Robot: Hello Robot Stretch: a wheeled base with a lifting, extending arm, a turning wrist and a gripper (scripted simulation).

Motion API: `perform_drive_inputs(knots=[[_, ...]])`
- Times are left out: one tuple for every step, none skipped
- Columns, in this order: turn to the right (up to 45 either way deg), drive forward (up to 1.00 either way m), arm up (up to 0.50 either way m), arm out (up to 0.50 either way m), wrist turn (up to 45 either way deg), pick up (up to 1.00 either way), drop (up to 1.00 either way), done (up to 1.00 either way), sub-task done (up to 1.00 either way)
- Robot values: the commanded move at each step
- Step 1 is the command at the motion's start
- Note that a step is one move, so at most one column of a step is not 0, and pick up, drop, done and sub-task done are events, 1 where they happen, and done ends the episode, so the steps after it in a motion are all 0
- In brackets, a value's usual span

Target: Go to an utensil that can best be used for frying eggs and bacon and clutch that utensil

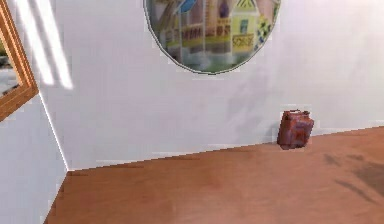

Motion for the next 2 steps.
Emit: perform_drive_inputs(knots=[[-12.0, 0.0, 0.0, 0.0, 0.0, 0.0, 0.0, 0.0, 0.0], [0.0, 0.5, 0.0, 0.0, 0.0, 0.0, 0.0, 0.0, 0.0]])
